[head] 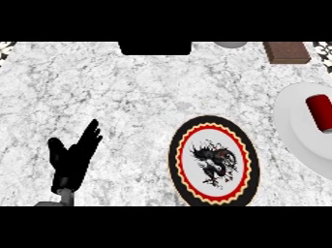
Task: Pick the can from the plate and place it in the plate
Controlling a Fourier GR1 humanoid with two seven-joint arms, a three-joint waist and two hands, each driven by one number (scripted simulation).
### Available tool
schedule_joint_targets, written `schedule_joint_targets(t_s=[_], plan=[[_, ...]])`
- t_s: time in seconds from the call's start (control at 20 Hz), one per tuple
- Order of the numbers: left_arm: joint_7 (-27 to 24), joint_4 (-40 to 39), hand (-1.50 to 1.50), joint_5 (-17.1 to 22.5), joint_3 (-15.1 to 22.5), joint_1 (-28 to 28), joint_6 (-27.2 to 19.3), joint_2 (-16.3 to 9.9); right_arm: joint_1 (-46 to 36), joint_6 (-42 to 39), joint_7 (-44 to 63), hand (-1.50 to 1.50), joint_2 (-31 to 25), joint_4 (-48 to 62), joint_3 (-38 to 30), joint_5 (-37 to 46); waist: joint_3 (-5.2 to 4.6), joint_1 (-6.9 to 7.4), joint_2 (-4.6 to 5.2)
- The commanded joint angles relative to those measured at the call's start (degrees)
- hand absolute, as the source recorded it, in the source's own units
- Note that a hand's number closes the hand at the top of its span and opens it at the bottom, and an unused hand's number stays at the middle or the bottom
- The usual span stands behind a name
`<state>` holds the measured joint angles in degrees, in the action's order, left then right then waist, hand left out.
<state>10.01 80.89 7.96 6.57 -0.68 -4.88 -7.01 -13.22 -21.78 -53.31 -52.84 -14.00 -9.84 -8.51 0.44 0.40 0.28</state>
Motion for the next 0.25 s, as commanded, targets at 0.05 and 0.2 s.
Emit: schedule_joint_targets(t_s=[0.05, 0.2], plan=[[1.21, -0.60, 0.00, 0.56, -0.70, 1.13, 1.05, -0.76, 3.04, -8.41, -10.42, -1.50, -1.22, 0.04, 0.43, 1.06, -0.08, -0.13, 0.02], [0.03, 0.38, 0.00, 1.24, -1.50, -1.39, 2.41, -2.11, 2.85, -7.40, -9.79, -1.50, -0.98, -0.52, 0.10, 0.84, -0.08, 0.35, -0.03]])
